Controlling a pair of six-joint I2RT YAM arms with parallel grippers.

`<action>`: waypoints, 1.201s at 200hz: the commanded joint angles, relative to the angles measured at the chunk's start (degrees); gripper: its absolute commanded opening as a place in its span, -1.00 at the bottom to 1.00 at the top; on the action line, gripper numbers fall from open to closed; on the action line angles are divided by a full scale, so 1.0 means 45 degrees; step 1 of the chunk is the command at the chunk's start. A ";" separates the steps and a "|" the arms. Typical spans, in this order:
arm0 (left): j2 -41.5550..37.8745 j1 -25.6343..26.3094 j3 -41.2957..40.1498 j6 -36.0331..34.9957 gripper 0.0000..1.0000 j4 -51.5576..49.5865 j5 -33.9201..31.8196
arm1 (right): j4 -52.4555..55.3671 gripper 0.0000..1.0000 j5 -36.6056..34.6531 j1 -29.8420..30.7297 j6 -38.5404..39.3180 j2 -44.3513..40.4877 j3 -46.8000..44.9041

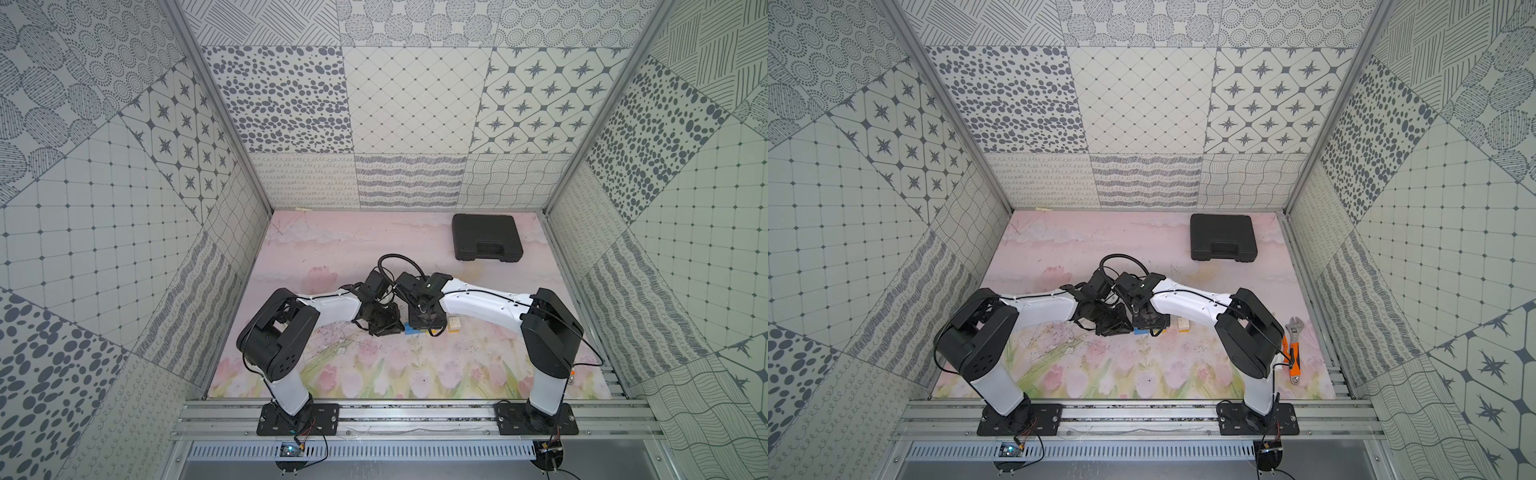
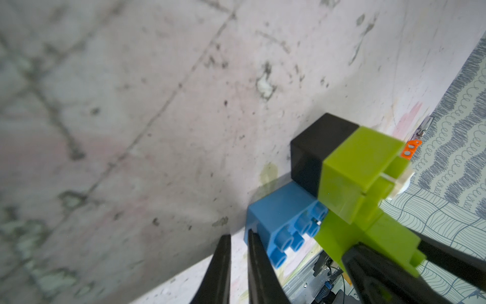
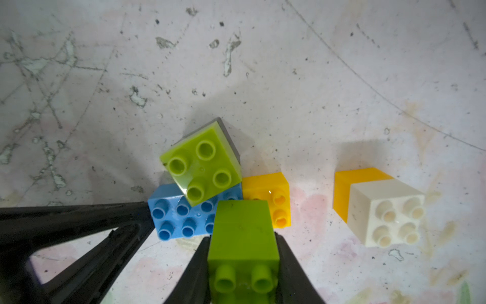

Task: Assemble the number 4 with lego
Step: Assemble the lego brick with the lego brick.

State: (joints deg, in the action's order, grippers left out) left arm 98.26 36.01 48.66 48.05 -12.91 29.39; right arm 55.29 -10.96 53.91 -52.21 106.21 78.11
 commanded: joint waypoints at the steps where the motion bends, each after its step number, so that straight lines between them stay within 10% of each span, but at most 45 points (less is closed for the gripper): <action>1: 0.0291 0.0120 -0.0079 0.0026 -0.61 -0.1238 -0.1394 | -0.0209 -0.55 -0.0159 -0.0037 0.0114 0.0282 0.0203; 240: 0.0335 0.0121 0.0066 -0.0121 -0.34 -0.1502 -0.1496 | -0.1120 -0.54 -0.0528 -0.0140 0.0716 -0.0392 -0.1156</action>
State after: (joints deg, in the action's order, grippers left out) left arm 98.94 36.05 49.10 48.01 -11.64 31.18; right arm 51.96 -13.65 53.76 -49.63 103.24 73.76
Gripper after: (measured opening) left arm 0.298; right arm 0.362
